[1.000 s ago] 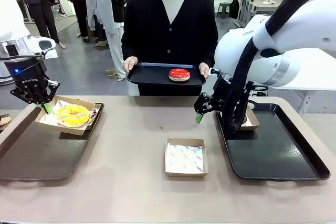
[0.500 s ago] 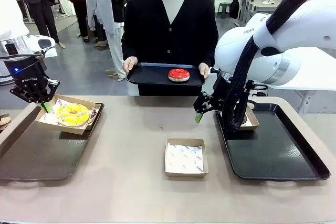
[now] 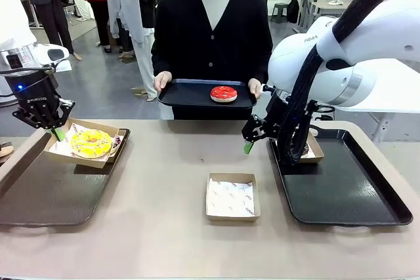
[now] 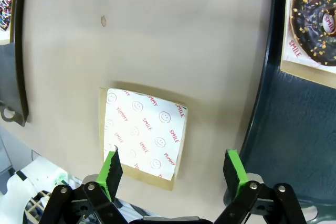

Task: Individually package the donuts and arrange them on the tray.
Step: Place the picked Paper togo box on the Handle tray while simultaneously picking up another Paper togo box from the table with the other hand.

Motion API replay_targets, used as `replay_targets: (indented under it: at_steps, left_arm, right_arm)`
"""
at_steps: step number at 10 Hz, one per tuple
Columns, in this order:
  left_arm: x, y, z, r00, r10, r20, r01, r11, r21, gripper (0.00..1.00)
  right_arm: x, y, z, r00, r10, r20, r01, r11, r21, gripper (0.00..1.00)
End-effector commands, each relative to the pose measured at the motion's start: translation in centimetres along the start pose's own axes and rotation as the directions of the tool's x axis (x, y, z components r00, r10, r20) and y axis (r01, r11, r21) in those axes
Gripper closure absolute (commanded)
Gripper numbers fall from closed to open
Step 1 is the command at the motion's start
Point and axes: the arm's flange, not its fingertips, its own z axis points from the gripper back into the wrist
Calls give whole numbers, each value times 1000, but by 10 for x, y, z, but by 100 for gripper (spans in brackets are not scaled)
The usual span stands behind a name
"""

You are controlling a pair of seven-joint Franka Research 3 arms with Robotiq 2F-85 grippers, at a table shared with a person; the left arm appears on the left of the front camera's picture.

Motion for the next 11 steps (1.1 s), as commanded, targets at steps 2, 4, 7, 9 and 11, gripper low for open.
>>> replay_targets:
  at_steps: [2, 4, 7, 9, 11]
  left_arm:
    - [-3, 7, 0, 999, -44, 0, 44, 999, -1, 99]
    - [-10, 29, 0, 998, -64, 10, 65, 998, -12, 99]
    - [-18, 59, -16, 998, -61, 27, 62, 997, -36, 99]
    - [-23, 69, -26, 996, -78, 47, 79, 997, -21, 99]
    - [-19, 76, -38, 994, -101, 49, 103, 994, -30, 99]
  right_arm:
    - [-3, -1, -5, 1000, -7, 17, 8, 999, -31, 0]
    - [-10, 7, -15, 997, -55, 62, 62, 992, -107, 0]
    - [-15, 17, -39, 992, -75, 98, 95, 973, -210, 0]
    - [-17, 24, -55, 993, -98, 71, 112, 967, -229, 0]
    - [-21, 30, -67, 992, -114, 53, 124, 963, -241, 0]
